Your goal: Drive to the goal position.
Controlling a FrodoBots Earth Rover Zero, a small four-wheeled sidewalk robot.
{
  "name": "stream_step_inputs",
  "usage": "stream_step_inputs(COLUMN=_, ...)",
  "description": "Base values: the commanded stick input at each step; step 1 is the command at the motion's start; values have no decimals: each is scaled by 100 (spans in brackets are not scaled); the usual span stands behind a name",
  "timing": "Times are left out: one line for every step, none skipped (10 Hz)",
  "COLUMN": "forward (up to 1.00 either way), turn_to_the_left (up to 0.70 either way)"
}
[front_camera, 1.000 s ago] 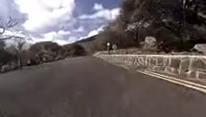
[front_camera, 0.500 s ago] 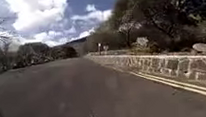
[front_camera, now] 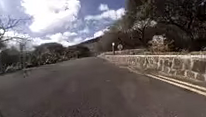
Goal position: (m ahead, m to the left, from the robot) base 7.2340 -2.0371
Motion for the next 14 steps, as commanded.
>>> stream_step_inputs(forward=0, turn_to_the_left=0)
stream_step_inputs(forward=70, turn_to_the_left=0)
stream_step_inputs(forward=70, turn_to_the_left=0)
stream_step_inputs(forward=70, turn_to_the_left=0)
stream_step_inputs(forward=70, turn_to_the_left=0)
stream_step_inputs(forward=70, turn_to_the_left=0)
stream_step_inputs(forward=70, turn_to_the_left=27)
stream_step_inputs(forward=70, turn_to_the_left=27)
stream_step_inputs(forward=70, turn_to_the_left=0)
stream_step_inputs(forward=70, turn_to_the_left=0)
stream_step_inputs(forward=70, turn_to_the_left=0)
stream_step_inputs(forward=70, turn_to_the_left=0)
stream_step_inputs(forward=70, turn_to_the_left=0)
stream_step_inputs(forward=70, turn_to_the_left=0)
